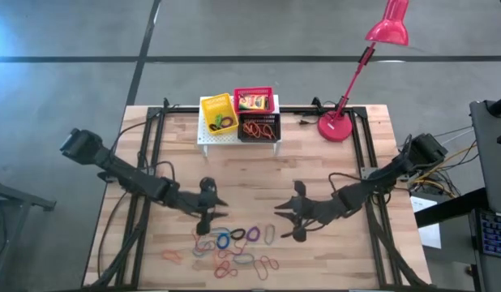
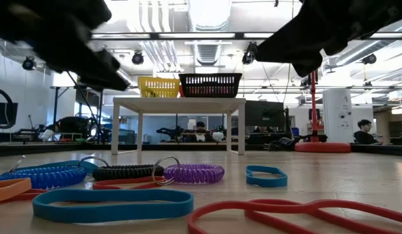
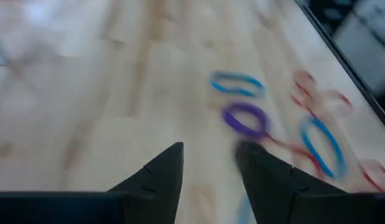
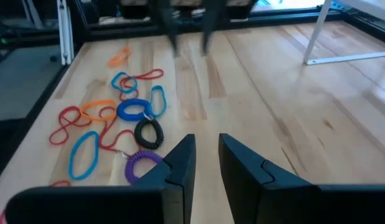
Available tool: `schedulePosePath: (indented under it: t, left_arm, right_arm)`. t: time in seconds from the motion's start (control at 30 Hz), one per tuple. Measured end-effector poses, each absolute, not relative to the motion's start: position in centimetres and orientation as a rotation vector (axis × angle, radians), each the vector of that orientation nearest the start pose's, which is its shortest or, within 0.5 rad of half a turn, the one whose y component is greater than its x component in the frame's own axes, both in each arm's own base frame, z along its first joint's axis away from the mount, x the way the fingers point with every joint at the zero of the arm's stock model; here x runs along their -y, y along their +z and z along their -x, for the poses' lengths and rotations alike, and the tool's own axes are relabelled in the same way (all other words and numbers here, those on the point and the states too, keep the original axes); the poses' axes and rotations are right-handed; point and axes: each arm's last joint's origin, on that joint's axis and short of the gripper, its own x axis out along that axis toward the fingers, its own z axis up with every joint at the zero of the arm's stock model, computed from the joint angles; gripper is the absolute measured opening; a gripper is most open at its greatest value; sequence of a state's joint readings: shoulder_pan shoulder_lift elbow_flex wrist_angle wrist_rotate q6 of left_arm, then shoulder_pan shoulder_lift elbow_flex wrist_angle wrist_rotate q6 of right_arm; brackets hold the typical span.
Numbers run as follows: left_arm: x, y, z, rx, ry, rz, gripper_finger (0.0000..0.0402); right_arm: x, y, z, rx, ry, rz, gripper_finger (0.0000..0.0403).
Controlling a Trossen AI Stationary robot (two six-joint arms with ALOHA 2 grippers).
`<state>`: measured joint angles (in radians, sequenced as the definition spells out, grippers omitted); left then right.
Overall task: Pick & Place Office Desk Supplies
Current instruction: Put the blue spring keychain into the yellow bin on the shelf
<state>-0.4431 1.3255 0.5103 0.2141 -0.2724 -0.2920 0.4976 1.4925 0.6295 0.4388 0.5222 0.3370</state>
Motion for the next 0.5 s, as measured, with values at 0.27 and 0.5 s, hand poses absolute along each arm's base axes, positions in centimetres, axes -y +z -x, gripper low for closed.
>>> schedulePosePath:
  t: [0.27,0.5]
  left_arm:
    - [14.8,16.6,-19.5,-0.666,-0.287,0.010,0.0163]
    - [16.5,15.1,-18.8,-0.747,-0.351,0.066,0.0163]
  right_arm:
    - [-12.3,17.9,-25.9,-0.348,-0.089,-0.134,0.0068]
    - [-11.8,18.0,-26.2,-0.339,-0.105,-0.113,0.0068]
